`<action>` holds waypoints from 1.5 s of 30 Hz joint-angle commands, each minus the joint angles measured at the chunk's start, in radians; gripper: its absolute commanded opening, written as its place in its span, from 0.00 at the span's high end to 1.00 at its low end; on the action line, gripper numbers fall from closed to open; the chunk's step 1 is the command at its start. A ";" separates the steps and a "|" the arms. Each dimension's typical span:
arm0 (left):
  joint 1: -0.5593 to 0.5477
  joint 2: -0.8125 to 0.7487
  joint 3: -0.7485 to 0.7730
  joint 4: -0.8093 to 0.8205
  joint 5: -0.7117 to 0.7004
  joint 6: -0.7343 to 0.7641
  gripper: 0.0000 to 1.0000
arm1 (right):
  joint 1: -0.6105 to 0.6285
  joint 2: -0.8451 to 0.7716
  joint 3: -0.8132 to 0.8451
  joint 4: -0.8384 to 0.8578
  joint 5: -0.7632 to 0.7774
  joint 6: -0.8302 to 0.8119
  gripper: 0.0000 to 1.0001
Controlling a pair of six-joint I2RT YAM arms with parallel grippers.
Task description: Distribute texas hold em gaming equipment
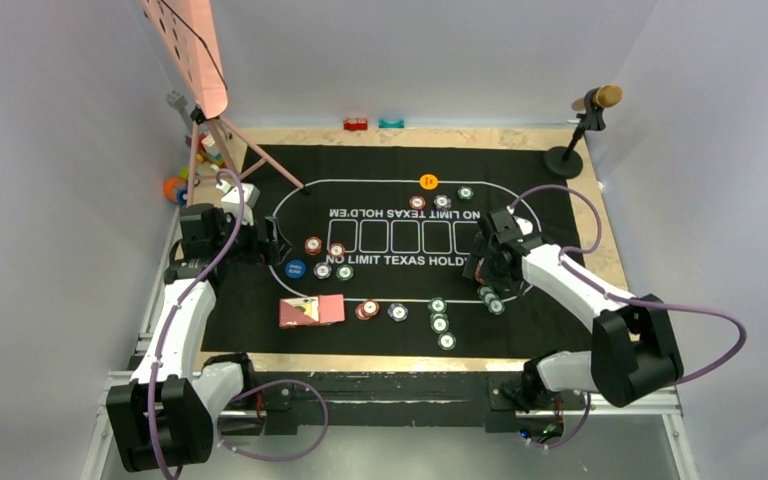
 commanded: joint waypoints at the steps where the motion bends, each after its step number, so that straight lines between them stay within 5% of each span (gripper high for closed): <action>1: 0.003 -0.017 0.001 0.021 0.025 0.013 0.00 | 0.017 -0.061 0.010 0.020 0.021 -0.012 0.13; 12: 0.003 -0.012 0.004 0.020 0.019 0.010 0.00 | 0.463 0.052 0.038 0.063 0.024 0.010 0.08; 22: 0.002 -0.015 0.004 0.017 0.015 0.011 0.00 | 0.521 0.165 0.017 0.123 0.024 0.024 0.14; 37: 0.004 -0.023 0.007 0.014 0.014 0.009 0.00 | 0.523 0.137 -0.024 0.096 0.045 0.059 0.69; 45: 0.004 -0.024 0.009 0.011 0.015 0.009 0.00 | 0.515 0.076 0.016 0.003 0.089 0.075 0.90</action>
